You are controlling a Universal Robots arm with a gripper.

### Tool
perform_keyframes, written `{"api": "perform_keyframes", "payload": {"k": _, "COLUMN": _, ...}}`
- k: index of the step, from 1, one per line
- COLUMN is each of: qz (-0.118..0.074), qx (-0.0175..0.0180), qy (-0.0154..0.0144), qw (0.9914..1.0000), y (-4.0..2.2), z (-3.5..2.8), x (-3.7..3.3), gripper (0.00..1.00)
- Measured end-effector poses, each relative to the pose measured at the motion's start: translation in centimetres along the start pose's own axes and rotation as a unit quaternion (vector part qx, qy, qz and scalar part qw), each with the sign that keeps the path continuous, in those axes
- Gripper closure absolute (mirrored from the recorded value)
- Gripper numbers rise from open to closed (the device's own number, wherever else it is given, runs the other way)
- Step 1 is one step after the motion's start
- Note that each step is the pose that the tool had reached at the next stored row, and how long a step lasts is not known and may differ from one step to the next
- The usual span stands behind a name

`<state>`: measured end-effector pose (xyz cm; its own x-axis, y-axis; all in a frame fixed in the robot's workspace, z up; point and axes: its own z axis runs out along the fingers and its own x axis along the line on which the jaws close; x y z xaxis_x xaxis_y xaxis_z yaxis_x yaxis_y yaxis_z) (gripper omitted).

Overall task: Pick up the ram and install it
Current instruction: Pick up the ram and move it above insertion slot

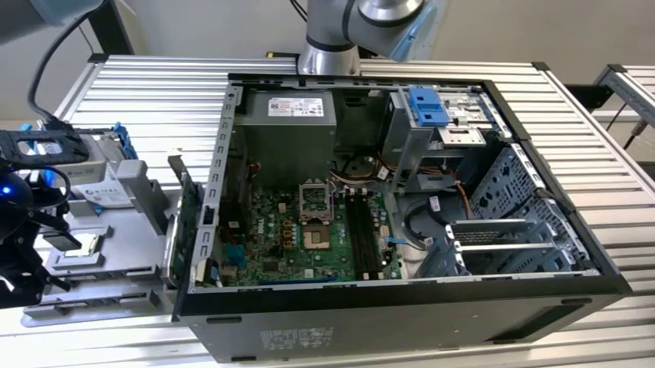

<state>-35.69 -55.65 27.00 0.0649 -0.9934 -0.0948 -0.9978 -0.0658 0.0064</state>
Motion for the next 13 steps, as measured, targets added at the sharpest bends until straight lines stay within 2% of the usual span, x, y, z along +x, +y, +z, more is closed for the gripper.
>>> {"api": "perform_keyframes", "payload": {"k": 9, "qz": 0.000, "qx": -0.0009, "qy": 0.0000, "qw": 1.00000, "y": 0.24, "z": 0.76, "x": 0.06, "gripper": 0.00}}
{"api": "perform_keyframes", "payload": {"k": 13, "qz": 0.000, "qx": -0.0009, "qy": 0.0000, "qw": 1.00000, "y": 0.27, "z": 0.80, "x": 0.06, "gripper": 0.00}}
